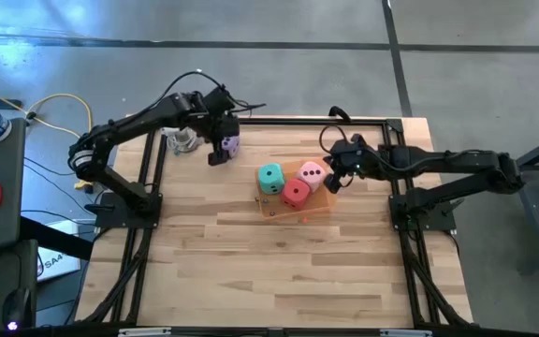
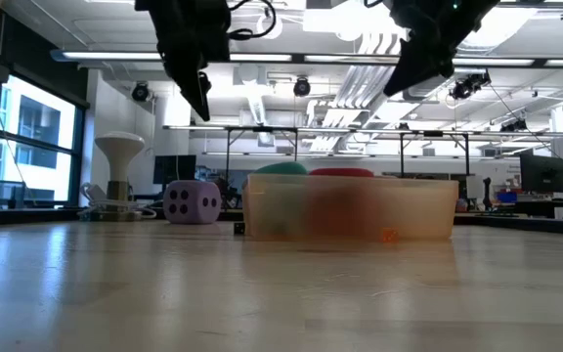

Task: Pick & Place Dice
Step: Put the large purple dice into the orange bin

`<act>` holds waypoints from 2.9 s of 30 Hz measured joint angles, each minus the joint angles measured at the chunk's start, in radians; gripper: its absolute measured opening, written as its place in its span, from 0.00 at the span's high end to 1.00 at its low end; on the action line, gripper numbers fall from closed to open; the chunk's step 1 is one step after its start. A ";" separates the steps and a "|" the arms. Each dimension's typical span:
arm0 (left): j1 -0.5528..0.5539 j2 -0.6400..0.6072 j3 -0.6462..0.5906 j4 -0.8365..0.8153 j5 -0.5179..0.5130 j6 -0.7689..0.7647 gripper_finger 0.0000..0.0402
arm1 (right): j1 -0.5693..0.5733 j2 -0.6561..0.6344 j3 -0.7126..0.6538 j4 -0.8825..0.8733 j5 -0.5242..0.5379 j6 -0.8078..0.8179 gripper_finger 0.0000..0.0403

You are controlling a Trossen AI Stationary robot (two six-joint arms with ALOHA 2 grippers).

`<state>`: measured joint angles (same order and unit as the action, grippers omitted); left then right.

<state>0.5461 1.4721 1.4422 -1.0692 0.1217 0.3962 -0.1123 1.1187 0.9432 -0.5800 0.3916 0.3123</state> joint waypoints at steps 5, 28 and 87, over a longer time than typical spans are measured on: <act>0.022 0.001 -0.001 0.055 -0.020 -0.015 0.00 | -0.042 0.000 0.000 0.000 -0.001 -0.006 1.00; 0.029 0.125 -0.006 0.219 -0.276 0.043 0.00 | -0.113 0.000 0.000 0.025 0.002 -0.028 1.00; 0.303 0.232 -0.006 0.034 0.135 0.714 0.00 | -0.303 0.002 0.000 0.252 -0.157 -0.114 1.00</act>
<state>0.8496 1.7042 1.4357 -1.0355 0.2566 1.1099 -0.4156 1.1202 0.9432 -0.3283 0.2348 0.1986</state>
